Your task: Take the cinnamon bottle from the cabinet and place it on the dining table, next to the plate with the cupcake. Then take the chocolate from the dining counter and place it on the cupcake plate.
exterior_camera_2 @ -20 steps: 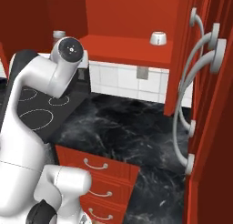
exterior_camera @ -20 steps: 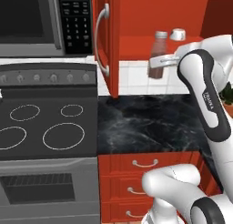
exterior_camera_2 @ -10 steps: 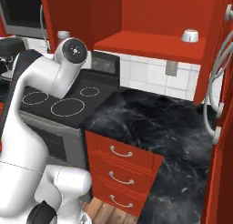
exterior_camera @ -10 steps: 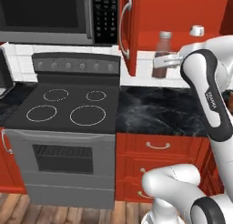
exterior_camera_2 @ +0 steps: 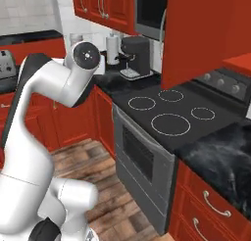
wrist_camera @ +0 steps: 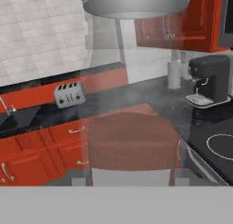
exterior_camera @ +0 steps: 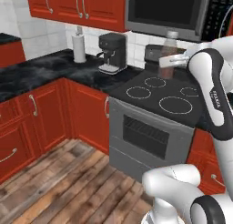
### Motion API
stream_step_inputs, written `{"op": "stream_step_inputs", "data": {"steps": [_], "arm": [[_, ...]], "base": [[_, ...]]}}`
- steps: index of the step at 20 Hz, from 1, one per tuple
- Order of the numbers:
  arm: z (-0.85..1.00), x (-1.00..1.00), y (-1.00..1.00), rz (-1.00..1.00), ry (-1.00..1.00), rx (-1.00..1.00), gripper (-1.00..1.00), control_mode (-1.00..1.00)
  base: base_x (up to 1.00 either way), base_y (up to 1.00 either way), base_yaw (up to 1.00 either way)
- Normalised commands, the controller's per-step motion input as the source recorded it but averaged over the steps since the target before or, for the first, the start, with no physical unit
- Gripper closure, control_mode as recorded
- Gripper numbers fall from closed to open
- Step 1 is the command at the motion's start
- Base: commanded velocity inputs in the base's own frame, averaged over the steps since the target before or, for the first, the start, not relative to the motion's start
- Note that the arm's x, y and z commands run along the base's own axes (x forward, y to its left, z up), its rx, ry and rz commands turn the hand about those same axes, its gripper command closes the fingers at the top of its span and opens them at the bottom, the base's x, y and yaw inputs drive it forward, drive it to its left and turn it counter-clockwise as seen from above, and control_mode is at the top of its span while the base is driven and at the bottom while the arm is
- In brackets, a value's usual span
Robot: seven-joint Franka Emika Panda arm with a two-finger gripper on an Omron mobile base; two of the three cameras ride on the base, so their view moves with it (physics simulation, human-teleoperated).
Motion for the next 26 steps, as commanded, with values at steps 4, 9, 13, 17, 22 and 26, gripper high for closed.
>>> {"op": "stream_step_inputs", "data": {"steps": [4, 9, 13, 17, 22, 26], "arm": [[0.00, 0.00, 0.00, 0.00, 0.00, 0.00, 1.00, 1.00], [0.00, 0.00, 0.00, 0.00, 0.00, 0.00, 1.00, 1.00], [0.00, 0.00, 0.00, 0.00, 0.00, 0.00, 1.00, 1.00], [0.00, 0.00, 0.00, 0.00, 0.00, 0.00, 1.00, 1.00], [0.00, 0.00, 0.00, 0.00, 0.00, 0.00, 1.00, 1.00], [0.00, 0.00, 0.00, 0.00, 0.00, 0.00, 1.00, 1.00]], "base": [[-0.11, 0.18, 0.93], [-0.08, 0.09, 0.97], [0.13, 0.14, 0.79], [0.73, 0.15, 0.38], [0.84, 0.20, 0.24], [0.82, 0.20, 0.28]]}}
